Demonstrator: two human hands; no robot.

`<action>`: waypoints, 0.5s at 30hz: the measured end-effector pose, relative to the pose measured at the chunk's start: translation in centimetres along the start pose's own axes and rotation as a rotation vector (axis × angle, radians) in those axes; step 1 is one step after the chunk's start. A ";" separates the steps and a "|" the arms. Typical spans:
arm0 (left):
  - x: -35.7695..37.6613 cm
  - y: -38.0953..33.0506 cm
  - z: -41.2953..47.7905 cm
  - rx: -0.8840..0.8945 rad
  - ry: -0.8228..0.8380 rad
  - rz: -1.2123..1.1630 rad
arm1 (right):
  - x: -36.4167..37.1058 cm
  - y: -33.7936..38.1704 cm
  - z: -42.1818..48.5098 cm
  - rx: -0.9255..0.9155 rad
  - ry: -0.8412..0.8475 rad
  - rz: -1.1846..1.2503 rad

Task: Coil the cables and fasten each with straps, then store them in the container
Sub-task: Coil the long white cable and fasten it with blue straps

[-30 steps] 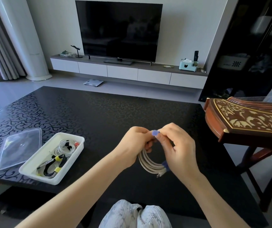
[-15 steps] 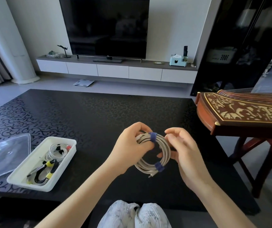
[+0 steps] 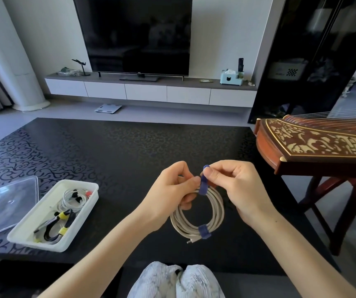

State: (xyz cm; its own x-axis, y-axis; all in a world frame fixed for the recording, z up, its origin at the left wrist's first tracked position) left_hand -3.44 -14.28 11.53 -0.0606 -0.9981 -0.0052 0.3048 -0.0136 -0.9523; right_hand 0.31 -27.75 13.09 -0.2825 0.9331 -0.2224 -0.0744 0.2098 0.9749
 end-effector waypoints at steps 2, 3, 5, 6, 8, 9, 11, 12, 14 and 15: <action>0.0 0.1 0.2 -0.036 -0.032 -0.034 | 0.0 0.3 -0.5 -0.155 -0.059 -0.111; -0.1 0.1 0.3 -0.053 -0.048 -0.054 | 0.0 0.4 -0.8 -0.255 -0.097 -0.183; -0.1 0.4 0.3 -0.085 -0.091 -0.094 | 0.3 0.2 -1.4 -0.471 -0.181 -0.333; -0.1 0.6 0.3 -0.101 -0.120 -0.114 | 0.5 0.0 -1.7 -0.569 -0.217 -0.410; -0.2 0.9 0.3 -0.119 -0.165 -0.137 | 0.9 -0.3 -2.0 -0.705 -0.258 -0.529; -0.2 0.9 0.3 -0.119 -0.172 -0.135 | 0.9 -0.5 -2.0 -0.726 -0.253 -0.555; -0.4 0.8 0.2 -0.093 -0.141 -0.095 | 0.8 -0.5 -1.8 -0.643 -0.180 -0.511; -0.5 0.6 0.3 -0.069 -0.111 -0.060 | 0.6 -0.3 -1.6 -0.533 -0.116 -0.439; -0.6 0.3 0.6 -0.020 -0.052 0.028 | 0.3 -0.5 -0.9 -0.275 0.013 -0.300; -0.7 0.2 0.7 -0.003 -0.030 0.072 | 0.3 -0.5 -0.7 -0.203 0.049 -0.300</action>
State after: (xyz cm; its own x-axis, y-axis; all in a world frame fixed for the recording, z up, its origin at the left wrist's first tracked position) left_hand -2.67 -13.63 11.60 -0.0102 -0.9978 -0.0648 0.3041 0.0586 -0.9508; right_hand -0.44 -27.77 12.53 -0.2646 0.8229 -0.5029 -0.3475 0.4050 0.8457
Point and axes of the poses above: each hand's wrist, its own z-axis towards the middle knuckle, its own x-axis out of the palm, y = z × x, the point moved 4 cm from there along z, towards the middle knuckle, and after that the axes turned 15 degrees about x, right-handed, at the moved point
